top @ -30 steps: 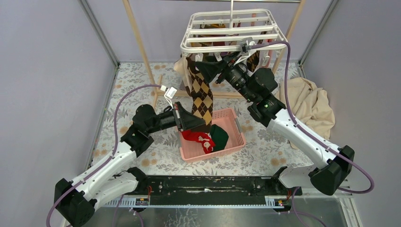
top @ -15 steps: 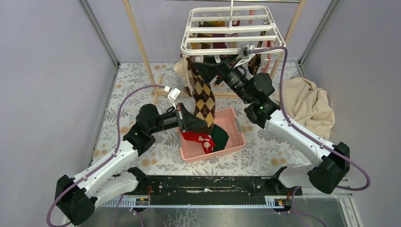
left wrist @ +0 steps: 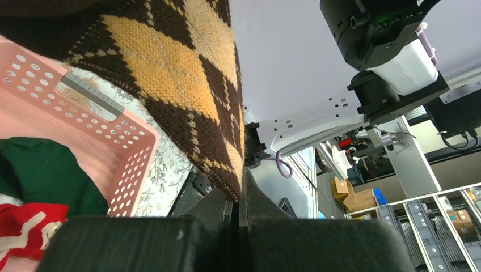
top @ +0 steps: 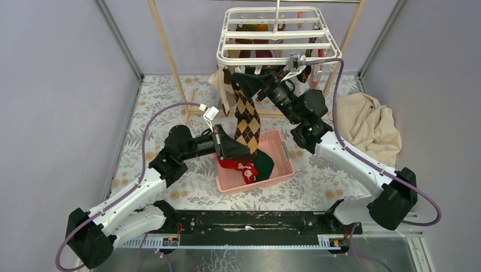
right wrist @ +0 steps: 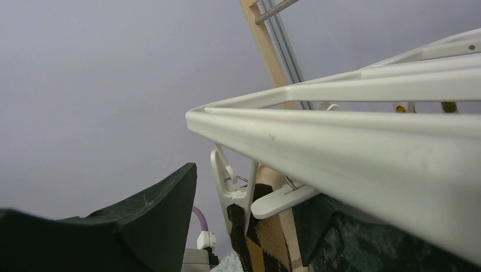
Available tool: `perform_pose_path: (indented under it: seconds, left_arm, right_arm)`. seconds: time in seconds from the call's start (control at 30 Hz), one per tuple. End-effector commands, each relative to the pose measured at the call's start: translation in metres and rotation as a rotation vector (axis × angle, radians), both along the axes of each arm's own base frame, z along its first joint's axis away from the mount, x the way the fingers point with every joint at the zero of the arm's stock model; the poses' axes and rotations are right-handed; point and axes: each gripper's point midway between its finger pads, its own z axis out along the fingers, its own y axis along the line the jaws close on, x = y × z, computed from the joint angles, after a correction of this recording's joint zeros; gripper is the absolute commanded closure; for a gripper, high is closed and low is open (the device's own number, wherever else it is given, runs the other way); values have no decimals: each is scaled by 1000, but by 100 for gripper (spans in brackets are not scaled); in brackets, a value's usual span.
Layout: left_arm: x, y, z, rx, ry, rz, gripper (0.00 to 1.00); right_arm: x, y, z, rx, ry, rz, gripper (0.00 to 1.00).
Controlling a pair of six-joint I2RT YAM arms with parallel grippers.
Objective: Remove the socks clipped to the hanger
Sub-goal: Remove the sock from the hanger.
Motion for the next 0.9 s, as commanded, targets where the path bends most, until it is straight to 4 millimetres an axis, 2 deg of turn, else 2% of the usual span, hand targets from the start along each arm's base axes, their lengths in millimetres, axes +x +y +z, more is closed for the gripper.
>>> perform_pose_path:
  seconds: [0.0,0.13,0.37,0.5,0.63,0.67,0.8,0.87]
  left_arm:
    - [-6,-3,9,-16,-38,-27,100]
    - [-8,-4,6,-13,-32,-32,100]
    - [-10,-5,4,-10,-27,-36,100]
    - [-11,-6,1,-8,-22,-36,100]
    - [-12,-7,1,-8,-21,-38,100]
    - [-12,-7,1,-8,-21,-38,100]
    - [-14,-7,-1,-6,-17,-40,100]
    - [-14,-7,-1,-5,-16,-41,100]
  right_arm:
    - [0,-7,23,79,-41,-11,35]
    - [0,-5,23,81,-40,-6,46]
    - [1,-6,22,89,-38,-11,57]
    - [2,-7,21,91,-38,-13,69]
    - [2,-7,19,91,-32,-17,74]
    - [2,-7,19,90,-33,-13,72]
    - [2,-6,21,93,-39,-12,52]
    - [2,-6,22,95,-39,-13,46]
